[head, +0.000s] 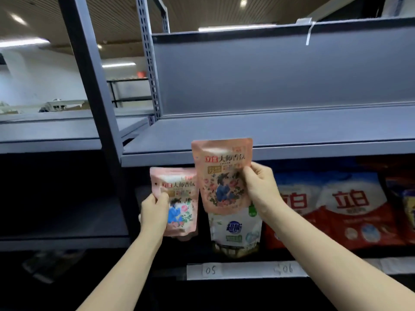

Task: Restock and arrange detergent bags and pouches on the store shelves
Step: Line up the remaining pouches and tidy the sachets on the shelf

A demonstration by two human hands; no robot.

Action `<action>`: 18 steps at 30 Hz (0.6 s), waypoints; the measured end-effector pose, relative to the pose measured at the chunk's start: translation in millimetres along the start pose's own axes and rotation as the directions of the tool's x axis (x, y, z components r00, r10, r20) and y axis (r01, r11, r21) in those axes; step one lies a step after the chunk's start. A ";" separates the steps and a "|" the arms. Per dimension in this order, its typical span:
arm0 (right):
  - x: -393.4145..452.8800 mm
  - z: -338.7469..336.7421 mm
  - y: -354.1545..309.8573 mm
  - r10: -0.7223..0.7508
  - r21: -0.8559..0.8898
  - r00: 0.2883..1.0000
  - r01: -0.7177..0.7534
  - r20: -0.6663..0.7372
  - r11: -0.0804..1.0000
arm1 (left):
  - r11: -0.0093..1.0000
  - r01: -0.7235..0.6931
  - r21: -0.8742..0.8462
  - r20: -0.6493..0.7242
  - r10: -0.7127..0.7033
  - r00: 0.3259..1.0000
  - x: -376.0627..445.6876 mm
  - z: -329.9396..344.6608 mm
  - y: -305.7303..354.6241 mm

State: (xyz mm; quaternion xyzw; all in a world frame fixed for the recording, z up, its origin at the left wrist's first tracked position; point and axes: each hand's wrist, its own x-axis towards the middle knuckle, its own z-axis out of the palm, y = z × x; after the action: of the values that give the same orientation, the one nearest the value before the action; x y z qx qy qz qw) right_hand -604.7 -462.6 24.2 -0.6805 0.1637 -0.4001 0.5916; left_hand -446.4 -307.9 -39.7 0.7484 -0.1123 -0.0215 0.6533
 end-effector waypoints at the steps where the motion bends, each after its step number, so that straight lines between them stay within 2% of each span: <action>1: -3.6 2.6 10.1 0.021 -0.037 1.000 -0.020 0.021 0.999 | 0.993 0.079 0.090 0.029 -0.082 0.996 2.4 0.9 -16.0; 3: -11.4 7.1 29.1 0.062 -0.112 0.995 -0.053 0.074 0.992 | 0.962 0.184 0.202 0.111 -0.209 0.972 7.9 3.3 -43.8; 7: -27.6 14.4 66.7 0.238 -0.213 0.956 -0.200 0.170 0.956 | 0.926 0.371 0.069 0.183 -0.378 0.908 16.0 8.7 -81.5; 9: -34.2 19.3 87.1 0.361 -0.208 0.914 -0.322 0.188 0.924 | 0.894 0.448 0.006 0.184 -0.442 0.878 20.0 11.9 -90.1; 12: -42.2 28.9 114.3 0.493 -0.178 0.848 -0.464 0.195 0.868 | 0.835 0.550 0.007 0.176 -0.543 0.821 29.1 18.8 -96.3; 14: -45.6 38.0 128.9 0.561 -0.162 0.804 -0.537 0.199 0.828 | 0.813 0.582 -0.012 0.212 -0.567 0.796 34.4 21.8 -102.3; 18: -42.4 58.6 153.0 0.648 -0.096 0.741 -0.642 0.174 0.761 | 0.806 0.583 -0.099 0.268 -0.543 0.796 46.1 28.3 -110.9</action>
State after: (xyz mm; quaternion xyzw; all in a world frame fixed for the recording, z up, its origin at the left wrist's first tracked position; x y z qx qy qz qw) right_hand -549.7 -431.2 -132.7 -0.6267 0.3356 -0.0991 0.6963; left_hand -391.0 -331.1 -147.5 0.6794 0.0447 -0.3104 0.6634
